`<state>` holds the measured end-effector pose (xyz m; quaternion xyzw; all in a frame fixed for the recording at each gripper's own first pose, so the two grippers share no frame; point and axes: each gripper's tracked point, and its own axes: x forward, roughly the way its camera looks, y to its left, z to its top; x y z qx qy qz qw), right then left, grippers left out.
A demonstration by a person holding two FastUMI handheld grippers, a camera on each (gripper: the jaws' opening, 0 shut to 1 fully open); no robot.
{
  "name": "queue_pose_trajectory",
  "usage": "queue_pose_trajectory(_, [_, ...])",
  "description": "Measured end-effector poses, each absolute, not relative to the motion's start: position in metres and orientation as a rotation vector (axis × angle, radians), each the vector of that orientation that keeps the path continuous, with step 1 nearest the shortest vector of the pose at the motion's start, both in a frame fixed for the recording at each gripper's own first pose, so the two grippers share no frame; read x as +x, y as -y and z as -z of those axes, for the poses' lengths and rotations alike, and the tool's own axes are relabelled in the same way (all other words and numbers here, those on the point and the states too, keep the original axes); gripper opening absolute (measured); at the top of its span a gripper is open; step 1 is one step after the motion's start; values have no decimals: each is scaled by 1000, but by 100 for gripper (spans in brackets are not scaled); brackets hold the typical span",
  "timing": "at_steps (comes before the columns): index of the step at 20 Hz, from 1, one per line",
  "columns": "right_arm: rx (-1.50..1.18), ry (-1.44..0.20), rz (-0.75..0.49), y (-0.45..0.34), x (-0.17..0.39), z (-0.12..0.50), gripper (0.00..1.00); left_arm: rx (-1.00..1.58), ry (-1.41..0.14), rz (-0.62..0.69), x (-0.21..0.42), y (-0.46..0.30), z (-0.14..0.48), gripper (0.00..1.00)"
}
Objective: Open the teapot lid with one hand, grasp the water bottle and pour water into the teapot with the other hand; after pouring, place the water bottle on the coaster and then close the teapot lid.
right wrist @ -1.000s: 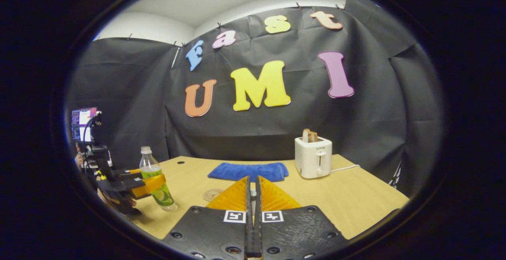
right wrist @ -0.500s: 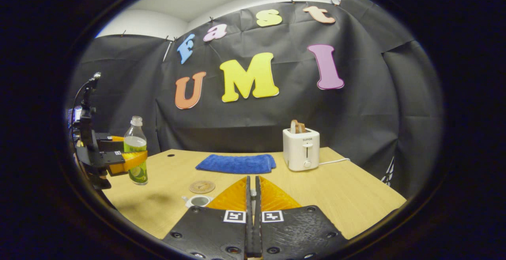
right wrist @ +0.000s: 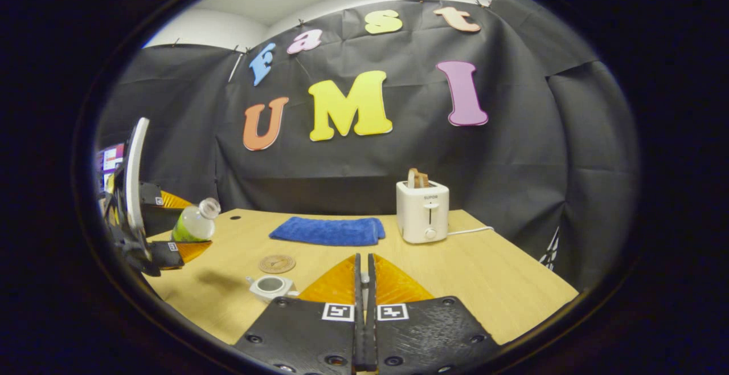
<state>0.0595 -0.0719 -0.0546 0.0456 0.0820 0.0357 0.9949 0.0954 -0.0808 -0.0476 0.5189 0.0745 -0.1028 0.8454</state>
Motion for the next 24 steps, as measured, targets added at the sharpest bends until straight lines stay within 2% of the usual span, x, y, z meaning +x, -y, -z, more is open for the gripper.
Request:
queue_pose_trajectory(3, [80, -178, -55, 78, 63, 61, 0, 1208, -197, 248, 99, 84, 61, 72])
queue_pose_trajectory(4, [79, -180, -55, 79, 63, 62, 0, 1238, -203, 257, 97, 87, 63, 75])
queue_pose_trajectory(11, [75, -190, -50, 83, 65, 66, 0, 1542, -207, 313, 82, 115, 82, 75])
queue_pose_trajectory(24, [81, -196, -37, 92, 66, 68, 0, 1885, -289, 283, 89, 124, 83, 75])
